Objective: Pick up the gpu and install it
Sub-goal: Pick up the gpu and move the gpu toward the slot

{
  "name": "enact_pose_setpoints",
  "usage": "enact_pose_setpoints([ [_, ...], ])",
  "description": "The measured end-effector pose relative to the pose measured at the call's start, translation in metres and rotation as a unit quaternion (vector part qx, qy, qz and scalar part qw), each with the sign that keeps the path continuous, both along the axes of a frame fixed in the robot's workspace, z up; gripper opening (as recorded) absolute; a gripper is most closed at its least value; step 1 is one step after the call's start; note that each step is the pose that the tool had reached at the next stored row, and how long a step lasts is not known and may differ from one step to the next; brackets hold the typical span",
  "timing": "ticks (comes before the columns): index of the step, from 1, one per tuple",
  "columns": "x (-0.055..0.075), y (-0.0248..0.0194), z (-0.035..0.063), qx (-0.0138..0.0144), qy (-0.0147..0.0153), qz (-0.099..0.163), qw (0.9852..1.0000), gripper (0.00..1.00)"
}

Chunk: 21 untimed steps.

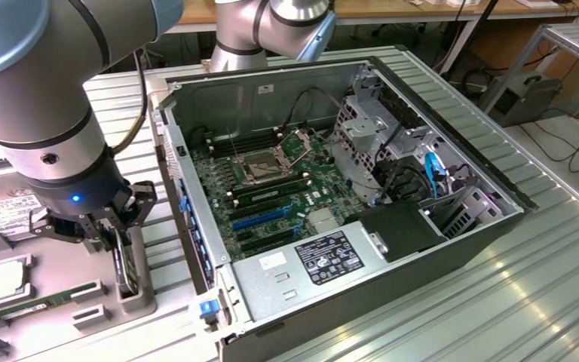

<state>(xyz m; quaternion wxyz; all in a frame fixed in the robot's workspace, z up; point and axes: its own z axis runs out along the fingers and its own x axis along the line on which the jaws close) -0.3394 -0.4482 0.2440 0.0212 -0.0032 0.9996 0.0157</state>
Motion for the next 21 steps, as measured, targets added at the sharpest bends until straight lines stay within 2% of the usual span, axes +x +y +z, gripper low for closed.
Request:
enact_pose_setpoints([
  [13,0.0000,0.0000,0.0000,0.0001,0.0000,0.000,1.0000,0.26],
  [21,0.0057,-0.0014,0.0083,0.0032,0.0006,0.001,1.0000,0.26],
])
